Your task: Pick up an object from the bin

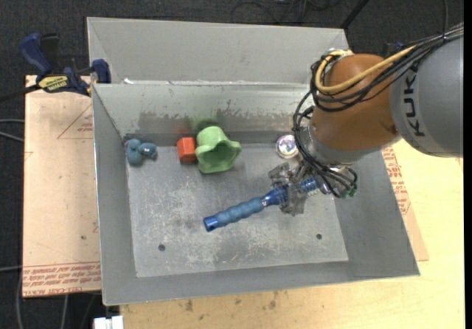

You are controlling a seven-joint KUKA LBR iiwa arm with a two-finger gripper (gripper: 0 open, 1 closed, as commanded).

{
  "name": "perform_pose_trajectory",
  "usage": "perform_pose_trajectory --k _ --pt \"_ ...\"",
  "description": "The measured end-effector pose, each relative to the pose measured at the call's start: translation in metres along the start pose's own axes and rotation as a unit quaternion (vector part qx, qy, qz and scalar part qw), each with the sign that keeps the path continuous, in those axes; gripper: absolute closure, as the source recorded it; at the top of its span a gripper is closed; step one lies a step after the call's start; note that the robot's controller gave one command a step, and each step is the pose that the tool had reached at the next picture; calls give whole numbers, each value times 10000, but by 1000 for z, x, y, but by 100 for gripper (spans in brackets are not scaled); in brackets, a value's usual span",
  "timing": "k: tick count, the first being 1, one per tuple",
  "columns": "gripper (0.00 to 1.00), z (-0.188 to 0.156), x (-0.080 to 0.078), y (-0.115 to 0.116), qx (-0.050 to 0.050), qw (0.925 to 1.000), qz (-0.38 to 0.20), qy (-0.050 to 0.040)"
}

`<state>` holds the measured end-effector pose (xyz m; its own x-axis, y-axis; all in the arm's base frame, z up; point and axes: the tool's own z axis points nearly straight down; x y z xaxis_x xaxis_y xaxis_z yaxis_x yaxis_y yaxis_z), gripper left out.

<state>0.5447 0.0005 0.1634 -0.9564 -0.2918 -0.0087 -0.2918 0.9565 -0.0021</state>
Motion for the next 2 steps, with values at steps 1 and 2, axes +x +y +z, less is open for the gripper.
perform_pose_trajectory --k 1,2 --pt "100 -3 -1 0 -10 10000 3 33" --pt "100 -26 -2 0 -6 10000 9 24"
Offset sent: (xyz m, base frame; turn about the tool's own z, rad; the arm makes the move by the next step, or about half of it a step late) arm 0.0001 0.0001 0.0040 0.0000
